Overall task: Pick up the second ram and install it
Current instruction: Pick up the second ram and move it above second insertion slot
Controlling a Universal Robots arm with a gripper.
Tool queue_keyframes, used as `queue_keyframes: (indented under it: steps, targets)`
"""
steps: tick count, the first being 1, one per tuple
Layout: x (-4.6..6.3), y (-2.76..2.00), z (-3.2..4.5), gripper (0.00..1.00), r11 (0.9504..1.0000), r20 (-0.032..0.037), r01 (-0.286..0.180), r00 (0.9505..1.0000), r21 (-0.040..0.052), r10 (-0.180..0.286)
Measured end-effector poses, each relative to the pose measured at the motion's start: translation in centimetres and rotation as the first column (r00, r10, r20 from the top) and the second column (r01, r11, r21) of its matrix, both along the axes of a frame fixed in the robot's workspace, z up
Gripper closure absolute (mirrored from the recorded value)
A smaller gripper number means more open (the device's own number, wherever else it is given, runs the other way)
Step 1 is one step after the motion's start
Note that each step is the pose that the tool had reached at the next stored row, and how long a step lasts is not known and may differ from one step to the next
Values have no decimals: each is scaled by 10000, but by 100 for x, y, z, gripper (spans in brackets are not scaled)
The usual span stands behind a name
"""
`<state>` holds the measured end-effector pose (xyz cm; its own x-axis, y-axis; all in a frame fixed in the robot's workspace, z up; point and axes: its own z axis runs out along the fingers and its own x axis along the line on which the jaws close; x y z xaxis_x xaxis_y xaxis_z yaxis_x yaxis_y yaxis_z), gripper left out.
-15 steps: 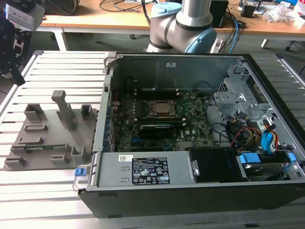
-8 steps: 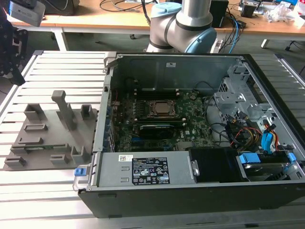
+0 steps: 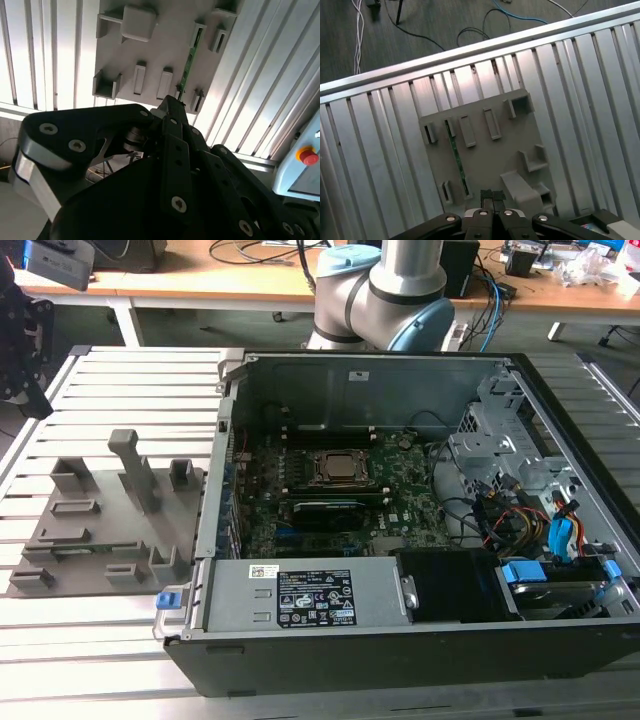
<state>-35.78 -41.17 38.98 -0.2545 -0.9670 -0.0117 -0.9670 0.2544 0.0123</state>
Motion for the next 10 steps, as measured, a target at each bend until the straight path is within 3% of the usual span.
queue_keyframes:
  steps: [4,6,10]
  targets:
    - [0,0,0,89,9978,0,-659,9978,-5,659]
    - [0,0,0,89,9921,0,-1257,9921,-10,1257]
    - [0,0,0,89,9896,0,-1437,9896,-11,1437]
